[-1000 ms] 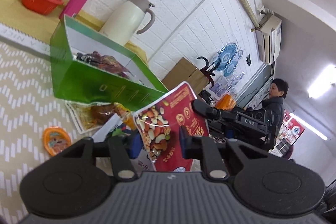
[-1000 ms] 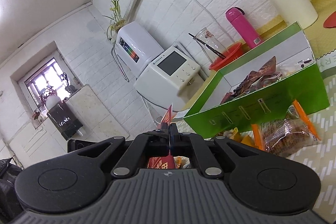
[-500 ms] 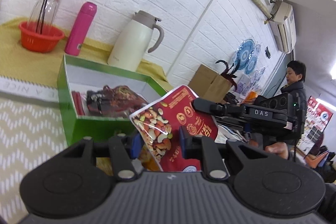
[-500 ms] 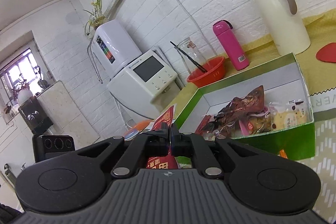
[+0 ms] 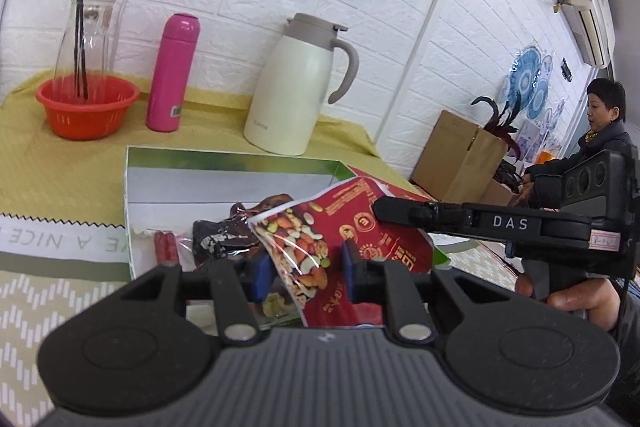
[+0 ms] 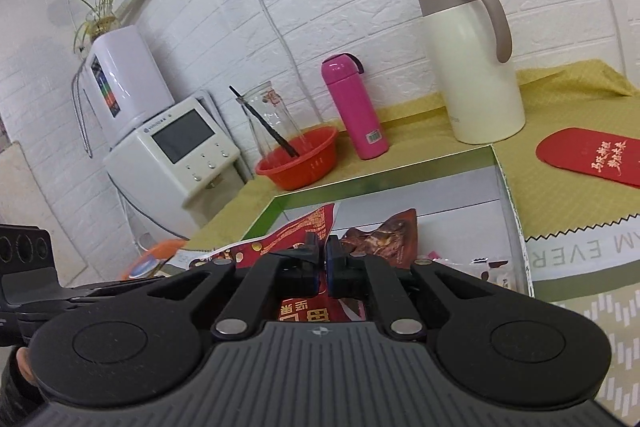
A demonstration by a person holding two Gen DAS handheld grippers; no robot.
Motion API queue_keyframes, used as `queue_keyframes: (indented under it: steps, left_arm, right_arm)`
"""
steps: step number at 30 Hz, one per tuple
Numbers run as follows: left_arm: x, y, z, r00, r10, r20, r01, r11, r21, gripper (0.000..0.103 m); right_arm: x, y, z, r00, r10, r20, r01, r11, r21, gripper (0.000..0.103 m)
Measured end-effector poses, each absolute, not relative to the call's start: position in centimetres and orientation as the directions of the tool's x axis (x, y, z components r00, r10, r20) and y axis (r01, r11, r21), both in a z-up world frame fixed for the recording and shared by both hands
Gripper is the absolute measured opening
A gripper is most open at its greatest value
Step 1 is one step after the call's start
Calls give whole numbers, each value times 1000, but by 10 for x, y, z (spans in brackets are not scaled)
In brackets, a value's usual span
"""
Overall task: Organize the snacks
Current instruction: 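Carry the nuts bag toward the green box while right lowers its red pack inside, then lower the red nuts bag into the green box and open the left gripper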
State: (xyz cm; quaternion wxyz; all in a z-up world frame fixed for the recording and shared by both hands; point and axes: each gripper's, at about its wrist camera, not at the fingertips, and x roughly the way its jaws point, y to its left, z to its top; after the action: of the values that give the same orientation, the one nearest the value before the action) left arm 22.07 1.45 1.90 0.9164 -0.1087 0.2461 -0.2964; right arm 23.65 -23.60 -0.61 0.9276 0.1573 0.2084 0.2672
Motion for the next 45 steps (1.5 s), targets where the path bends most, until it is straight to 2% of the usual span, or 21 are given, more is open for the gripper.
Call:
queue_keyframes:
  steps: [10, 19, 23, 25, 26, 28, 29, 30, 31, 32, 34, 39, 42, 45]
  left_arm:
    - [263, 9, 18, 717, -560, -416, 435, 825, -361, 18]
    - [298, -4, 18, 720, -514, -466, 412, 857, -310, 17]
    - [308, -6, 7, 710, -510, -485, 396, 860, -323, 17]
    - [307, -4, 4, 713, -511, -480, 387, 858, -338, 18]
    - [305, -3, 4, 721, -506, -474, 387, 861, -330, 18]
    - [301, -2, 6, 750, -472, -463, 378, 881, -285, 19]
    - [300, -1, 8, 764, -454, -459, 368, 890, -269, 19]
    - [298, 1, 10, 773, -442, -456, 361, 896, -257, 29]
    - [296, 4, 12, 787, -423, -449, 348, 905, -243, 39]
    - [292, 6, 15, 805, -408, -430, 340, 912, -228, 57]
    - [280, 13, 22, 841, -386, -378, 336, 922, -192, 59]
    - [237, 28, 42, 892, -350, -287, 338, 937, -91, 75]
    - [195, 37, 44, 907, -341, -247, 350, 937, -8, 82]
    - [152, 45, 34, 924, -293, -246, 314, 948, 49, 84]
  right_arm:
    - [258, -218, -4, 820, 455, -347, -361, 882, 302, 9]
    - [296, -234, -25, 803, 463, -376, -232, 823, 519, 10]
    - [302, -232, -33, 801, 449, -396, -210, 830, 517, 10]
    - [302, -229, -33, 800, 434, -414, -220, 854, 471, 20]
    - [302, -227, -33, 804, 414, -428, -213, 871, 442, 30]
    - [301, -227, -33, 825, 354, -442, -179, 904, 389, 58]
    - [301, -229, -33, 829, 348, -438, -177, 906, 385, 84]
    - [300, -230, -32, 827, 370, -424, -196, 895, 400, 98]
    - [298, -232, -31, 831, 379, -407, -204, 889, 410, 100]
    - [295, -231, -29, 840, 373, -395, -205, 891, 404, 103]
    - [290, -227, -21, 859, 355, -368, -223, 908, 356, 103]
    - [262, -227, 1, 903, 331, -275, -275, 936, 221, 103]
    - [229, -234, 10, 912, 351, -213, -330, 935, 128, 103]
    - [190, -244, 9, 913, 368, -176, -367, 929, 41, 103]
